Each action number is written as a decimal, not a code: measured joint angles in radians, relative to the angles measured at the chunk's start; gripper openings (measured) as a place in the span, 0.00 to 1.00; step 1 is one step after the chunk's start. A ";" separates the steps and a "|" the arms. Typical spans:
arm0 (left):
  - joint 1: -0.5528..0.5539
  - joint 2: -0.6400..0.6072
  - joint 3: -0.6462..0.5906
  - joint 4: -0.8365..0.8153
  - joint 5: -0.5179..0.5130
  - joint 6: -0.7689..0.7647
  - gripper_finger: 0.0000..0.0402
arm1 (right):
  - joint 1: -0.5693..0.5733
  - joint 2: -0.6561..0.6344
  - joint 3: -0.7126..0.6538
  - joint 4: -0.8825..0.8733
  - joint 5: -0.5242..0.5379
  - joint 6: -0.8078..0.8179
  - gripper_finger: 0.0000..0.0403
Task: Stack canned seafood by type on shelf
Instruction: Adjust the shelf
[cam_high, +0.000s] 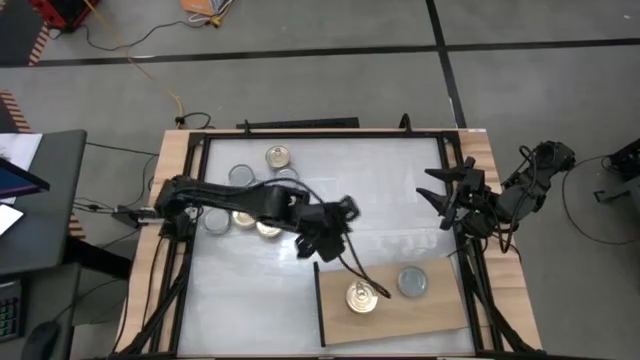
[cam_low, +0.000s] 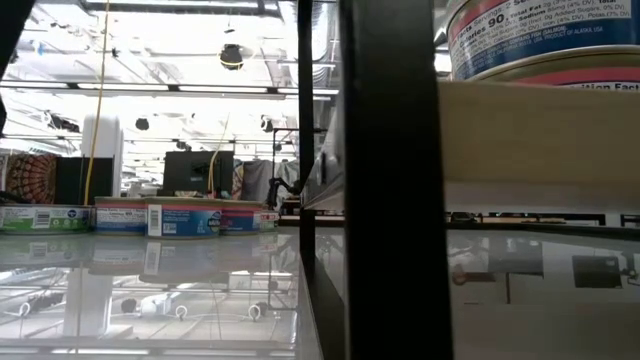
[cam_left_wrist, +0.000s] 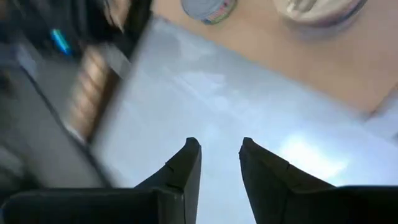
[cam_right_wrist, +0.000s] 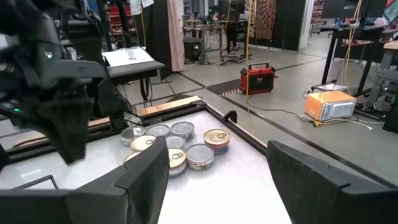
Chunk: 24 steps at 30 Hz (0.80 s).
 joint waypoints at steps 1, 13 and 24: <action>-0.010 -0.014 0.000 -0.028 -0.002 -0.135 0.25 | -0.002 0.007 0.000 0.000 0.000 0.000 0.73; -0.162 -0.086 -0.068 -0.207 -0.139 -0.661 0.19 | -0.267 0.221 0.000 0.002 -0.392 0.002 0.73; -0.270 -0.398 -0.642 0.237 -0.288 -0.877 0.14 | -0.385 0.282 0.000 0.072 -0.515 -0.033 0.73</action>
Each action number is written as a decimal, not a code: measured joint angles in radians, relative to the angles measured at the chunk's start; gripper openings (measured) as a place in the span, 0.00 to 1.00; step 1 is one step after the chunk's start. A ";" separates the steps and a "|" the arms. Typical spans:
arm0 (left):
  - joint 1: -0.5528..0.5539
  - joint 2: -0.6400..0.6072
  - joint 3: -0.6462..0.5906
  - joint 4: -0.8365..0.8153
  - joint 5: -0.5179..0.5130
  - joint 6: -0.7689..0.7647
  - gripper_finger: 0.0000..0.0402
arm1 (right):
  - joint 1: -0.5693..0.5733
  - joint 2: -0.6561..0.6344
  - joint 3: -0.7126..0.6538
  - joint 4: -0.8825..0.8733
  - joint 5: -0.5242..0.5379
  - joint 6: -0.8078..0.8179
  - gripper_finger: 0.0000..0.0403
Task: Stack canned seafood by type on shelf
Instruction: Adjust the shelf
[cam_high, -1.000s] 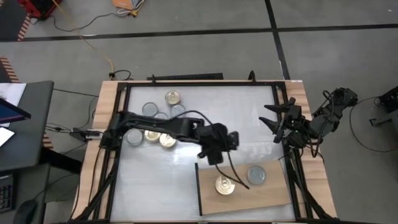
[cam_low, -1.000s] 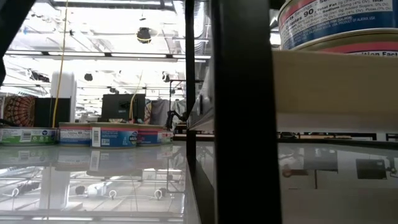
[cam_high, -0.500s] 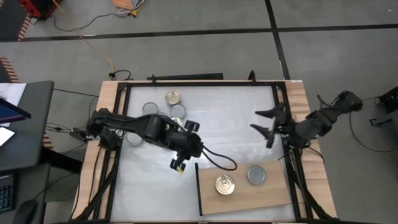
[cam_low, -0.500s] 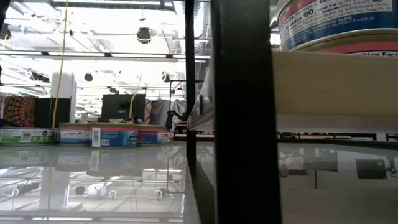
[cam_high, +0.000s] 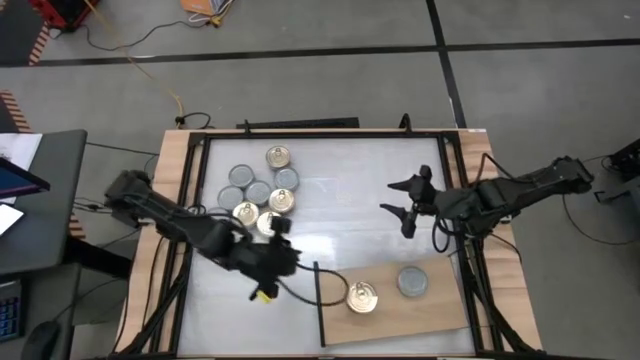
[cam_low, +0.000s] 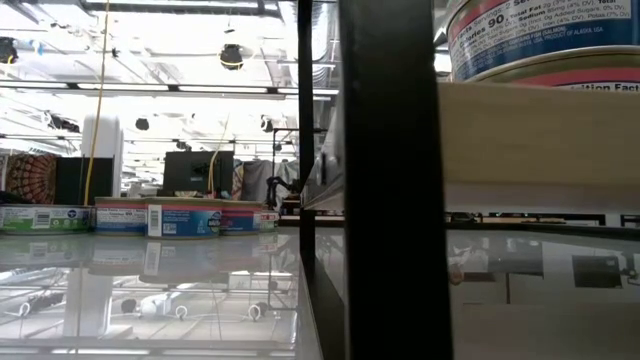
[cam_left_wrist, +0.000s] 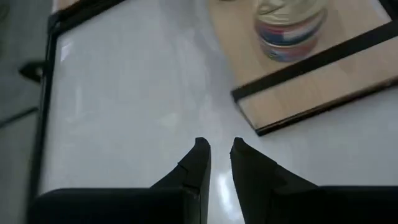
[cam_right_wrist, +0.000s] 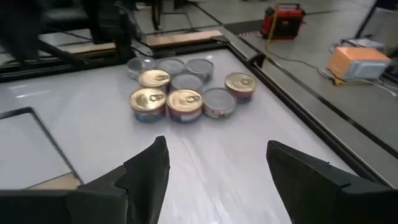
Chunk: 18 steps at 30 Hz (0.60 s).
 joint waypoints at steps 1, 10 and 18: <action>0.000 -0.038 -0.076 0.075 -0.005 -0.038 0.14 | 0.000 0.000 0.000 0.012 -0.007 -0.011 0.73; 0.008 -0.138 -0.629 0.874 -0.021 -0.139 0.26 | -0.024 -0.019 0.000 0.035 -0.011 -0.020 0.73; 0.032 -0.120 -0.745 1.114 0.065 -0.145 0.49 | -0.063 -0.019 0.000 0.031 -0.015 -0.012 0.73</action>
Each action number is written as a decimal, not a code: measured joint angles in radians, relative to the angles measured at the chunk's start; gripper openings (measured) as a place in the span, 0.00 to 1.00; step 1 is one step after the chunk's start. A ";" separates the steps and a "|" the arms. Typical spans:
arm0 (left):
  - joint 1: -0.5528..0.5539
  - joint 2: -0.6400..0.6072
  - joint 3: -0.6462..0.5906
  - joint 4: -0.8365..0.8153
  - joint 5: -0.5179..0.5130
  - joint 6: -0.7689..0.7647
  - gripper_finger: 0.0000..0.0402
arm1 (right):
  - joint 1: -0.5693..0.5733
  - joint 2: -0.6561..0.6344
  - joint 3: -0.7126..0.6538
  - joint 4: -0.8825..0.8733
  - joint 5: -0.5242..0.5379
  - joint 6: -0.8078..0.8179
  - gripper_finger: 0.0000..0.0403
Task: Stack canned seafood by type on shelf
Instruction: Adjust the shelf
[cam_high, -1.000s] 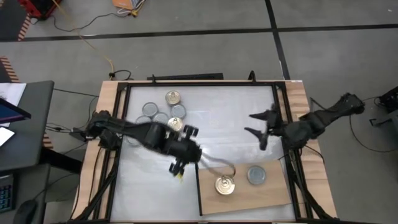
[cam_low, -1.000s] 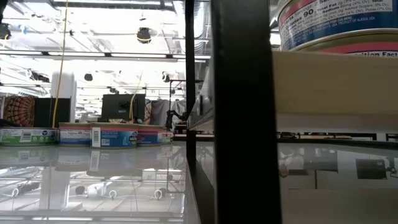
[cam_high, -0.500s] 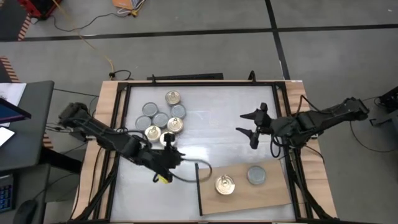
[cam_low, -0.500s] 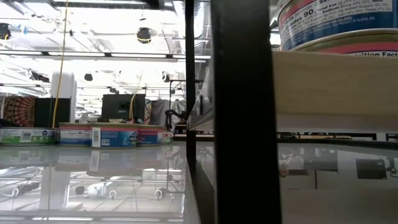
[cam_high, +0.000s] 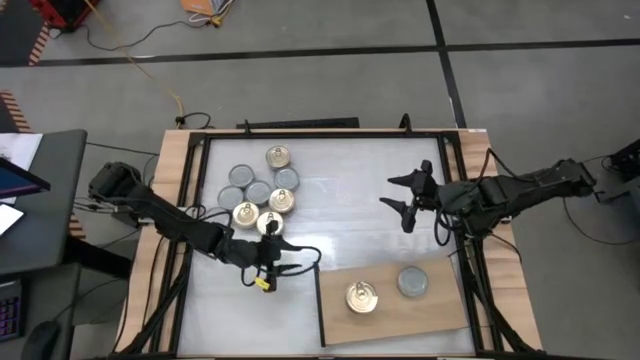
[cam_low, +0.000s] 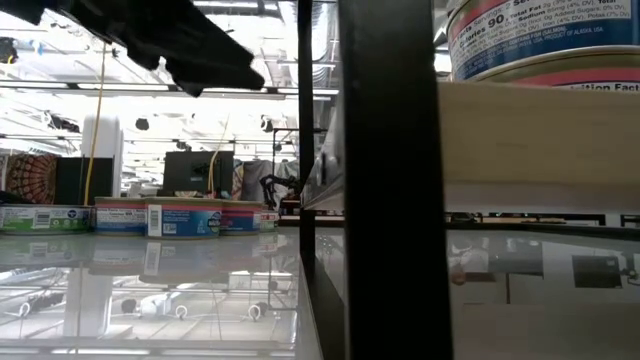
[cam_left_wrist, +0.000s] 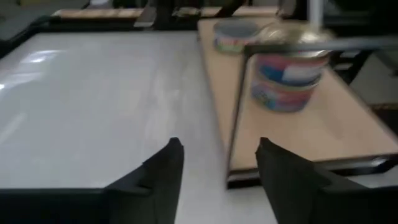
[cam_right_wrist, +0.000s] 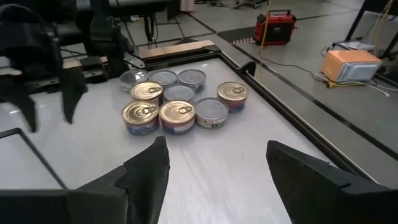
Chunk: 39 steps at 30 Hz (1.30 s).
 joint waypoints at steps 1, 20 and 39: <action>0.007 0.018 0.000 0.023 0.019 0.000 0.52 | -0.008 0.000 0.000 0.000 -0.005 0.000 0.73; 0.129 0.275 0.055 0.216 0.050 0.133 0.60 | -0.109 0.000 0.000 0.002 -0.075 -0.007 0.73; 0.135 0.099 0.054 -0.057 -0.011 0.286 0.60 | -0.108 0.000 0.000 -0.002 -0.076 -0.019 0.73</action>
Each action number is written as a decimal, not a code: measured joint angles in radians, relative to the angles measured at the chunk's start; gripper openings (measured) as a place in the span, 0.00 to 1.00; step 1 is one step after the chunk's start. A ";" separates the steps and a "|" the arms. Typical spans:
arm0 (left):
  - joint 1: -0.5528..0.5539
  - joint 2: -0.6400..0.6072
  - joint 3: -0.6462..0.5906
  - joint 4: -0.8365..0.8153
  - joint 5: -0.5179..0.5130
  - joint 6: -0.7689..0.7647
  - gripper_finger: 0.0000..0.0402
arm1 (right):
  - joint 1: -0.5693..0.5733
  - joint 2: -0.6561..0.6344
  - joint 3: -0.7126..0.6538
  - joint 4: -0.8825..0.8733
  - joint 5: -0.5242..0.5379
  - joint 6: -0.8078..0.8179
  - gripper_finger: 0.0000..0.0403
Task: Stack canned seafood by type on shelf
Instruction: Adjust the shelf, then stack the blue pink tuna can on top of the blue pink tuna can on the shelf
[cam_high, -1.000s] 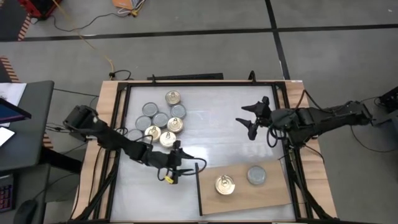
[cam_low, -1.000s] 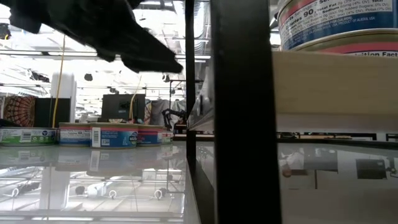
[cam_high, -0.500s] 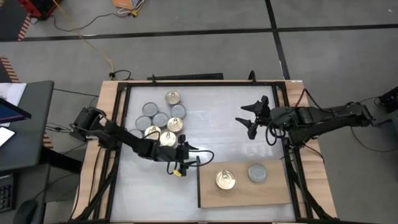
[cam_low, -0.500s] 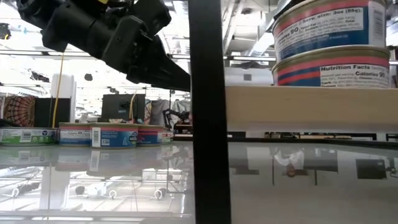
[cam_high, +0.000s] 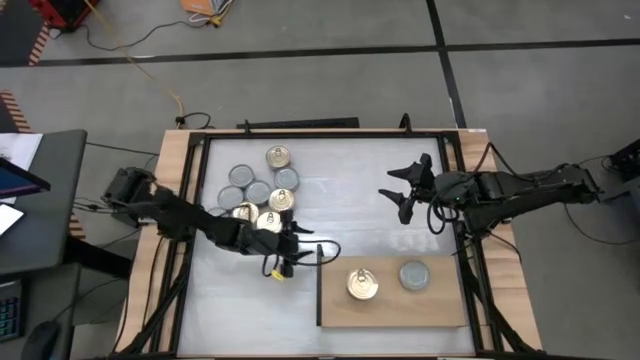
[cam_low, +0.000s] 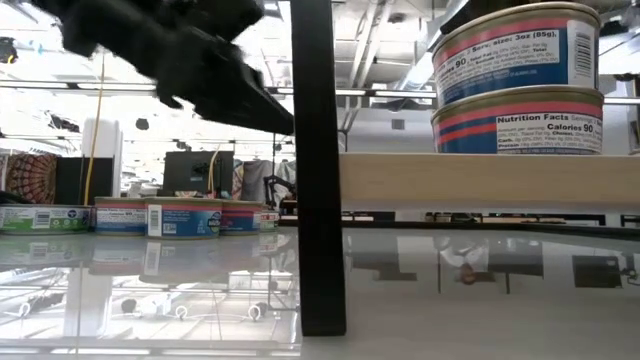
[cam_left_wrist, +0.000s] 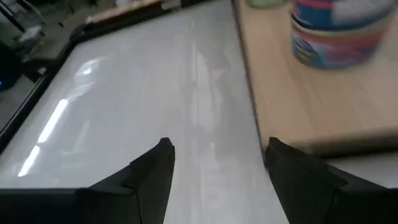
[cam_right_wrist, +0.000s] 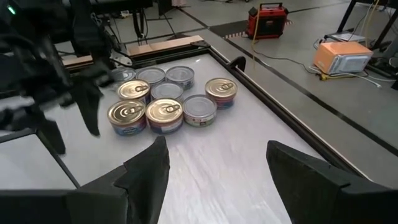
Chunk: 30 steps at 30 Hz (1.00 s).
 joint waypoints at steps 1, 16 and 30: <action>-0.009 -0.047 0.000 -0.069 -0.010 -0.015 0.60 | 0.000 0.000 0.000 0.000 0.000 0.000 0.73; -0.124 -0.232 -0.083 -0.778 -0.115 -0.347 0.43 | 0.000 0.000 0.000 0.038 0.001 -0.043 0.73; -0.133 -0.232 -0.207 -0.584 -0.152 0.073 0.20 | 0.001 0.000 0.000 0.068 0.001 -0.049 0.73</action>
